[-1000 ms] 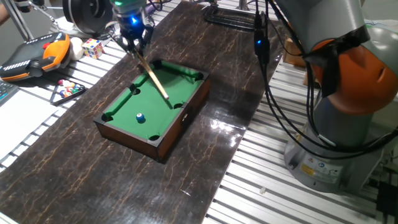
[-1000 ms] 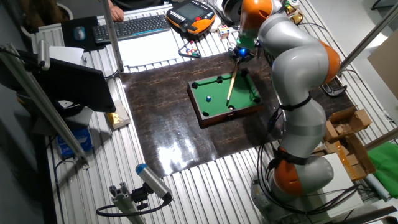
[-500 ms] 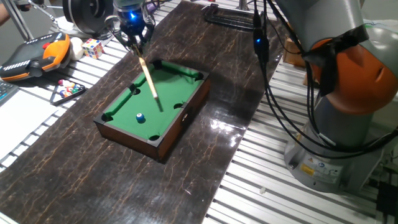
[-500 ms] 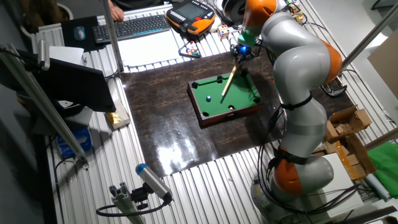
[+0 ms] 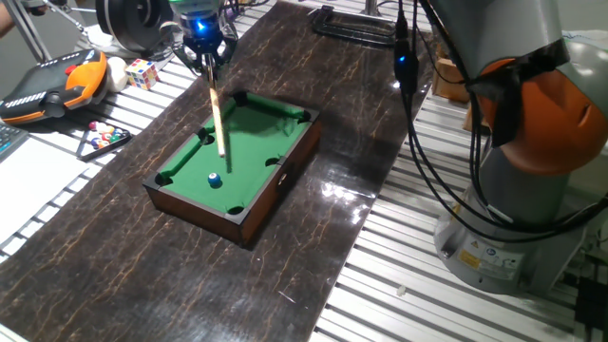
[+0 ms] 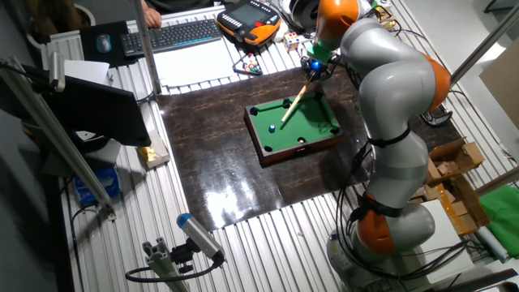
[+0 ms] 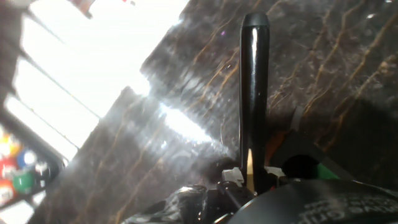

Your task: Hit the pool ball

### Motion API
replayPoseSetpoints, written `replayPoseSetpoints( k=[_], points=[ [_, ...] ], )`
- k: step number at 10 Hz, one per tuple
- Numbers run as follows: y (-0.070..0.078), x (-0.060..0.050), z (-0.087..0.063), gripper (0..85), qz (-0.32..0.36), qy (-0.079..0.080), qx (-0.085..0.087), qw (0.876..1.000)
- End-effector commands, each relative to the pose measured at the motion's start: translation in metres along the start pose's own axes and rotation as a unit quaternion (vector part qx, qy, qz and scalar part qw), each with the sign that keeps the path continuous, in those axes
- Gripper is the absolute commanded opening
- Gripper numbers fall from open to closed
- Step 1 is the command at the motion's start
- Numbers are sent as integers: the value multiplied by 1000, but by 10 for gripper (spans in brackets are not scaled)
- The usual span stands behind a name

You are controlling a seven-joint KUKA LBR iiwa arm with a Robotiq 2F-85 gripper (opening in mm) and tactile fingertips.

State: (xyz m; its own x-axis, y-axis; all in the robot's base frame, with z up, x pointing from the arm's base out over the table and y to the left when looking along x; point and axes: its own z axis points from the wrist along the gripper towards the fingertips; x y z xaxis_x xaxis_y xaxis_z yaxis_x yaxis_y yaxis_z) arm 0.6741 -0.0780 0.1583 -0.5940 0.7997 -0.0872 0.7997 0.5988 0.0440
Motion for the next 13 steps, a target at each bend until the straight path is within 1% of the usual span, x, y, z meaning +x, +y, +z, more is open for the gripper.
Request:
replayPoseSetpoints(
  k=[1, 2, 3, 5, 6, 9, 12, 13],
  points=[
    [0, -1, 0, 7, 32, -9, 1, 999],
    [-1, -3, -1, 7, 31, -15, -2, 999],
    [-1, -3, 0, 7, 27, -27, 1, 999],
    [0, -1, 1, 7, 16, -27, 0, 999],
    [1, 1, 2, 7, 16, -31, 1, 999],
    [1, 3, 2, 7, 17, -33, -1, 999],
    [2, 8, 2, 7, 22, -37, -4, 999],
    [3, 12, 2, 7, 23, -39, -5, 999]
  ],
)
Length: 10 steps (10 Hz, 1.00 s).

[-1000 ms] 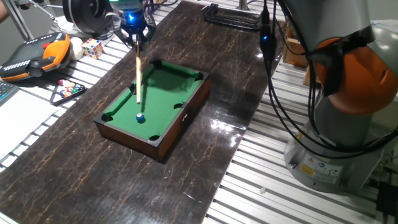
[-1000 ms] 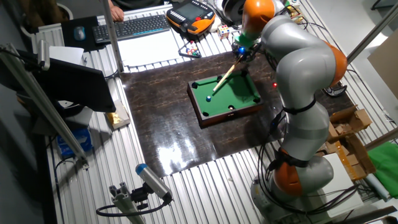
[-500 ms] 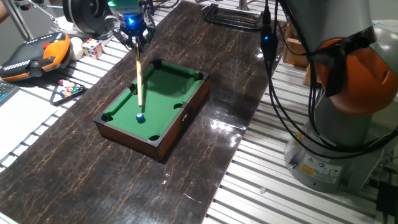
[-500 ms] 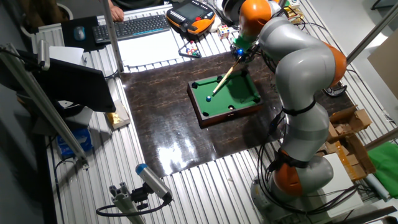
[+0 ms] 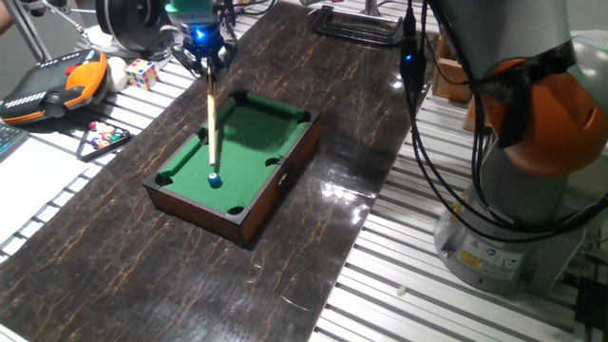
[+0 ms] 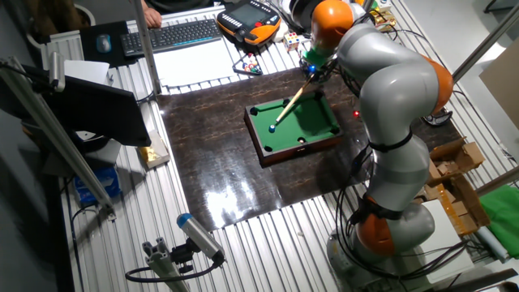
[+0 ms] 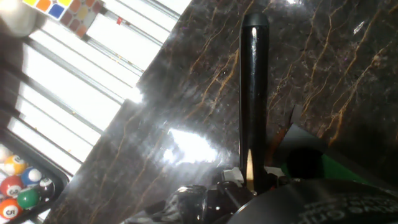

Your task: Hit the pool ball

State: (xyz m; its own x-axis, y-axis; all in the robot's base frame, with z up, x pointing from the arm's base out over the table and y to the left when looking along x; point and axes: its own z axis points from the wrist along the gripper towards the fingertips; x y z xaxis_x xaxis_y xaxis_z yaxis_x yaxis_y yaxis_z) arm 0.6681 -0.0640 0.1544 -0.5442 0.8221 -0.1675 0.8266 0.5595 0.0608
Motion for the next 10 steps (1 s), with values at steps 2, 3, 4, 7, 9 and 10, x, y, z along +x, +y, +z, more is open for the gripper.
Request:
replayPoseSetpoints(
  k=[2, 3, 4, 7, 9, 10],
  points=[
    [1, 24, -5, 7, 3, 0, 12, 1000],
    [0, 40, -14, 7, -5, 23, 25, 999],
    [-3, 54, -24, 7, -20, 54, 26, 998],
    [-4, 57, -23, 7, -44, 50, 31, 997],
    [-3, 58, -17, 7, -57, 43, 29, 997],
    [-3, 61, -15, 7, -62, 41, 30, 997]
  ],
)
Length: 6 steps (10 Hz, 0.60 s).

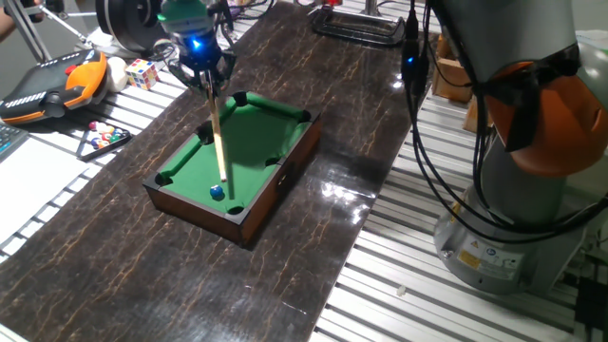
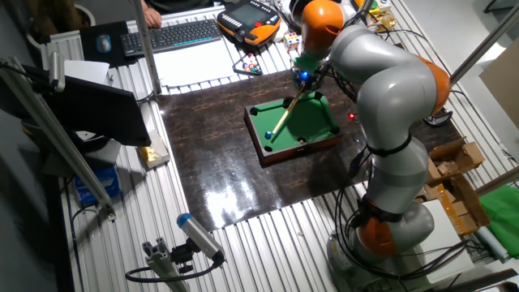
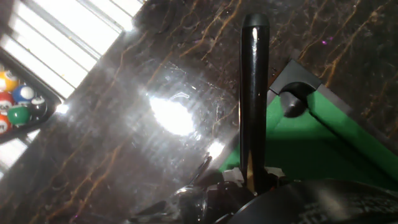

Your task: Hit the pool ball

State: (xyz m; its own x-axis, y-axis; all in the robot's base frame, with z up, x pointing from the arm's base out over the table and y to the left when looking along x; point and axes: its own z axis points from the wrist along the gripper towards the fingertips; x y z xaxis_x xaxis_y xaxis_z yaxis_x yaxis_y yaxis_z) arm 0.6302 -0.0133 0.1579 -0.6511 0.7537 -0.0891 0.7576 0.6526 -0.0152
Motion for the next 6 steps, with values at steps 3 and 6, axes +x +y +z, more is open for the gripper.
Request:
replayPoseSetpoints(
  k=[3, 6],
  points=[
    [1, 11, 14, 7, -25, 0, 4, 1000],
    [1, 26, 36, 7, -31, -1, 2, 1000]
  ],
)
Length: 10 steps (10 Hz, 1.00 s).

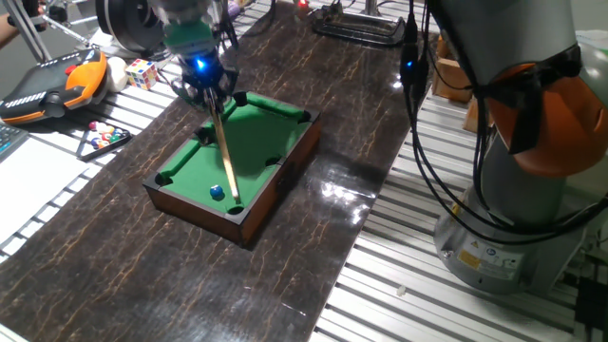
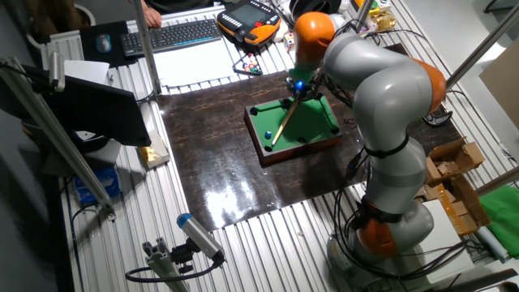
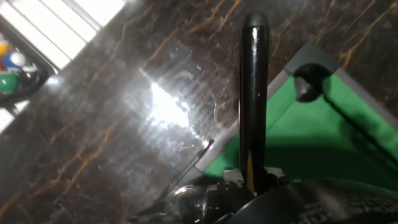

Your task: Hit the pool ball

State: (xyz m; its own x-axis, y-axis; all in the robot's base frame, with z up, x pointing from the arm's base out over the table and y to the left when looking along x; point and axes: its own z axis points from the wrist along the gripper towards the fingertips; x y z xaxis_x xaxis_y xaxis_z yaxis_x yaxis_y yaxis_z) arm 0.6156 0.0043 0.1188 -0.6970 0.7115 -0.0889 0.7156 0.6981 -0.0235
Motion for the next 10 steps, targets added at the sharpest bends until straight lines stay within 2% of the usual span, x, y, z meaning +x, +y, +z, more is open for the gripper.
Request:
replayPoseSetpoints(
  k=[1, 3, 5, 6, 9, 10],
  points=[
    [0, 2, 2, 7, 3, 1, -2, 1000],
    [-1, 7, 6, 30, 2, -1, 0, 1000],
    [-1, 11, 13, 240, 0, -12, 3, 1000],
    [-1, 10, 15, 300, 0, -12, 3, 1000],
    [0, 6, 14, 293, 1, -8, 3, 1000],
    [0, 4, 11, 297, -2, -1, 3, 1000]
  ],
)
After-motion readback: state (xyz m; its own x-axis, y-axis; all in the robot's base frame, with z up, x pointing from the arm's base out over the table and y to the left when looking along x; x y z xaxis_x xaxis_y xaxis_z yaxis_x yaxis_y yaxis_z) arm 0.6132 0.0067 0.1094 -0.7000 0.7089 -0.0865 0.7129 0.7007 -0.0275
